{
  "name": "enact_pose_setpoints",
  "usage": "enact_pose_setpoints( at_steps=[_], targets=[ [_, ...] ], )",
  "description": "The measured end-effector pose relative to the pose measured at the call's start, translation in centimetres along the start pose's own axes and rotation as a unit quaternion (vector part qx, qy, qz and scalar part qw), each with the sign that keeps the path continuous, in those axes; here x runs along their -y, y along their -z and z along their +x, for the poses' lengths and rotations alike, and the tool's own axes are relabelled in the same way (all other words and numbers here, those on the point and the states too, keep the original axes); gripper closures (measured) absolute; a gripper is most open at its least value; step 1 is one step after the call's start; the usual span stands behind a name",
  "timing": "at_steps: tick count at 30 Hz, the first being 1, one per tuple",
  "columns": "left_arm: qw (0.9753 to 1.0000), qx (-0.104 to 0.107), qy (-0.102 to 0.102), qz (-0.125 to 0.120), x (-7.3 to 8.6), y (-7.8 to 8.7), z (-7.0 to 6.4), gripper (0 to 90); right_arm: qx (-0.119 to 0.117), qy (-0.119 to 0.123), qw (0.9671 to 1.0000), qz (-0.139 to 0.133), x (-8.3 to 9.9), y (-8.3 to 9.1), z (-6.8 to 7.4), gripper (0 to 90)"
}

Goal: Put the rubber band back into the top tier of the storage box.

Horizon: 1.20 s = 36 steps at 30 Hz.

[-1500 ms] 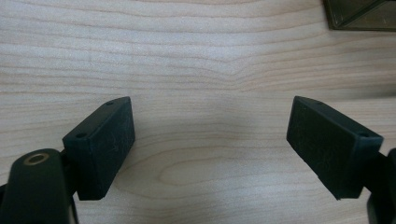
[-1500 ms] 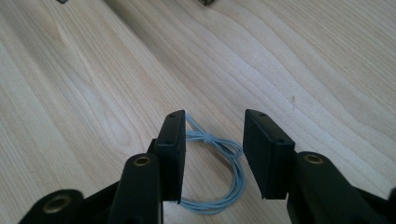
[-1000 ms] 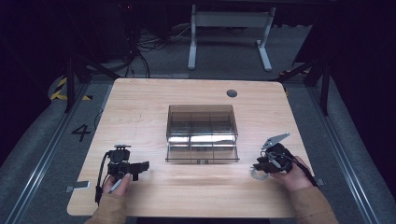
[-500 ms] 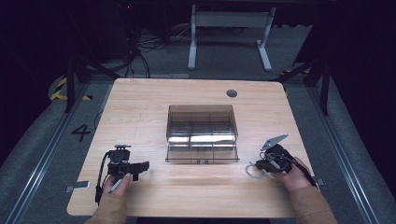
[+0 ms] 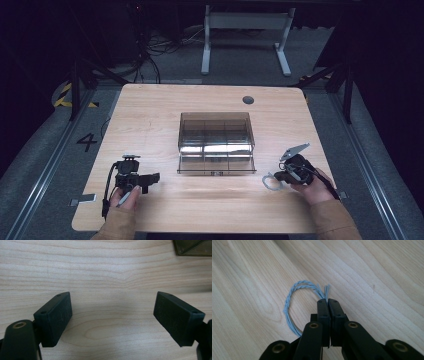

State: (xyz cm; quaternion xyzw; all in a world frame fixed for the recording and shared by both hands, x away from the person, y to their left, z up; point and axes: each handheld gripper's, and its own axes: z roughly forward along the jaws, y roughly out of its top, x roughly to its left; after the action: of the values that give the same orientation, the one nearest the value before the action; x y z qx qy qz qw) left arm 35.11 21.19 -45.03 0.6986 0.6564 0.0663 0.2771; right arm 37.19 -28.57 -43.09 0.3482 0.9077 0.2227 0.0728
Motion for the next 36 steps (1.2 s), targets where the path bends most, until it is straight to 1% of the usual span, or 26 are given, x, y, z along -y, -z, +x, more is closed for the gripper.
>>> enact_pose_setpoints(
  at_steps=[8, 13, 17, 26, 32, 36],
  targets=[
    [1.0000, 0.000, 0.000, 0.000, 0.0, 0.0, 0.0, 16.0, 0.004, -0.003, 0.9999, -0.013, -0.2, 1.1, 0.1, 89.1],
    [1.0000, 0.000, 0.000, 0.000, 0.0, 0.0, 0.0, 16.0, 0.009, -0.009, 0.9996, -0.025, -0.3, 2.0, 0.1, 89.0],
    [1.0000, 0.000, 0.000, 0.001, 0.0, 0.0, 0.0, 16.0, 0.016, -0.015, 0.9991, -0.036, -0.3, 2.8, 0.1, 89.0],
    [1.0000, -0.001, 0.000, 0.001, 0.0, 0.0, 0.0, 16.0, 0.026, -0.015, 0.9977, -0.060, -0.5, 4.3, 0.3, 88.9],
    [1.0000, 0.000, 0.000, 0.000, 0.0, -0.1, 0.0, 16.0, 0.026, -0.018, 0.9969, -0.072, -0.6, 5.0, 0.5, 88.9],
    [1.0000, -0.001, -0.001, -0.001, 0.0, -0.1, -0.1, 16.0, 0.025, -0.024, 0.9963, -0.079, -0.7, 5.5, 0.5, 88.9]
  ],
)
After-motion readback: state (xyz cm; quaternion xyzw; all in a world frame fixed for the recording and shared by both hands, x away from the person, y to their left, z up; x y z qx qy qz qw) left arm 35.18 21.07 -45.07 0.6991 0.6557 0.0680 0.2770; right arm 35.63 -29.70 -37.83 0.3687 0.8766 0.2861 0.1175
